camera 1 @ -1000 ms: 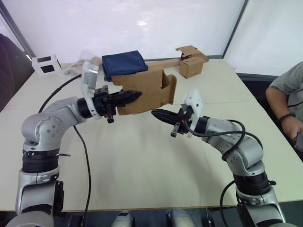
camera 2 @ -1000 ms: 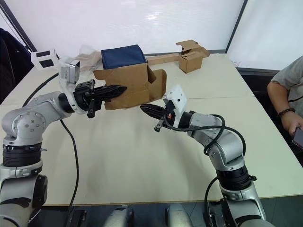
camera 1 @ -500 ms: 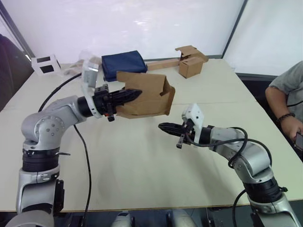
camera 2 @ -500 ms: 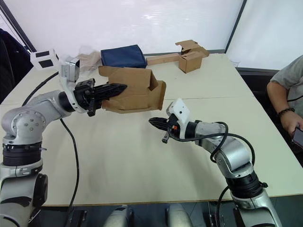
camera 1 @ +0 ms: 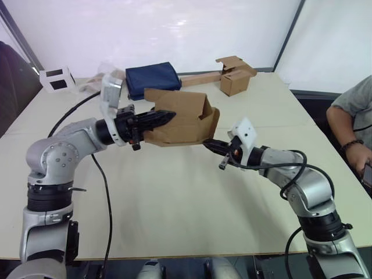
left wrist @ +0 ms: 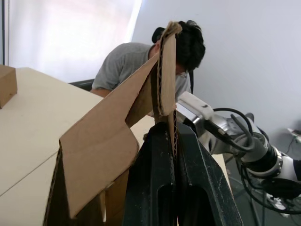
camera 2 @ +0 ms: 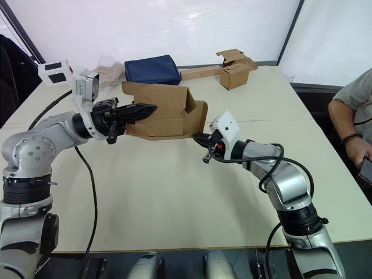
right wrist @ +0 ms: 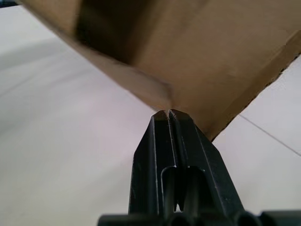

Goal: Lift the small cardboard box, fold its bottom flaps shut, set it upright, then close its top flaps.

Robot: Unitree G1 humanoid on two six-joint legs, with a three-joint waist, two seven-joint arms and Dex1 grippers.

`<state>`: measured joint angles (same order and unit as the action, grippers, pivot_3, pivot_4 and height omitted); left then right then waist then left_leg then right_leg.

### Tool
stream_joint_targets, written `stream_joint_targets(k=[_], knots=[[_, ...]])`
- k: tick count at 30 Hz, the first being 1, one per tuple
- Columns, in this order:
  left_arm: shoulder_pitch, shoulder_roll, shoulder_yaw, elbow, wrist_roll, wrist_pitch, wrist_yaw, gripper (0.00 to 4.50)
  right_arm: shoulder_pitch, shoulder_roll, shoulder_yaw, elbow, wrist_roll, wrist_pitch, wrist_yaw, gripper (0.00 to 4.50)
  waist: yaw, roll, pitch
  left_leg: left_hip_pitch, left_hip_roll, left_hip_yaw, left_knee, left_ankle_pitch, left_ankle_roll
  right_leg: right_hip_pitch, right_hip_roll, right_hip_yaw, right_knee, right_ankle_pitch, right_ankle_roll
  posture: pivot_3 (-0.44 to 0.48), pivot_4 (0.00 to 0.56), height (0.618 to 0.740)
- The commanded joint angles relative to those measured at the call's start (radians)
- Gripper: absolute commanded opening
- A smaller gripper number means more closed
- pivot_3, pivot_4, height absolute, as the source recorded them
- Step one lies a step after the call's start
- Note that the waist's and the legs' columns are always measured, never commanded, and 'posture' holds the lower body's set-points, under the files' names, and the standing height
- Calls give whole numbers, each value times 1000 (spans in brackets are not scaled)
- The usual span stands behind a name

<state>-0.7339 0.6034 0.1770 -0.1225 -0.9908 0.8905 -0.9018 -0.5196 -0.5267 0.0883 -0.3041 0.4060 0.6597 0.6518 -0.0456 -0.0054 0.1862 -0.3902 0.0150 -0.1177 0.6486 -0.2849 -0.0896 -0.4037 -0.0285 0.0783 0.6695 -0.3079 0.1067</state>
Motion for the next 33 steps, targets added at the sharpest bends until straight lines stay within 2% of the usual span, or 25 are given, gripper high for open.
stream_joint_targets(k=[1,33], knots=[[-2,8,23,-41,-21,1,-2,73,-35,14,-19,-17,8,-24,6,0,0,0,0,0,0,0,0,0,0,0,0,0,0,0,0,0,150,740],[12,28,38,-34,-40,15,-7,73,-66,79,-37,-73,137,17,41,0,0,0,0,0,0,0,0,0,0,0,0,0,0,0,0,0,150,740]])
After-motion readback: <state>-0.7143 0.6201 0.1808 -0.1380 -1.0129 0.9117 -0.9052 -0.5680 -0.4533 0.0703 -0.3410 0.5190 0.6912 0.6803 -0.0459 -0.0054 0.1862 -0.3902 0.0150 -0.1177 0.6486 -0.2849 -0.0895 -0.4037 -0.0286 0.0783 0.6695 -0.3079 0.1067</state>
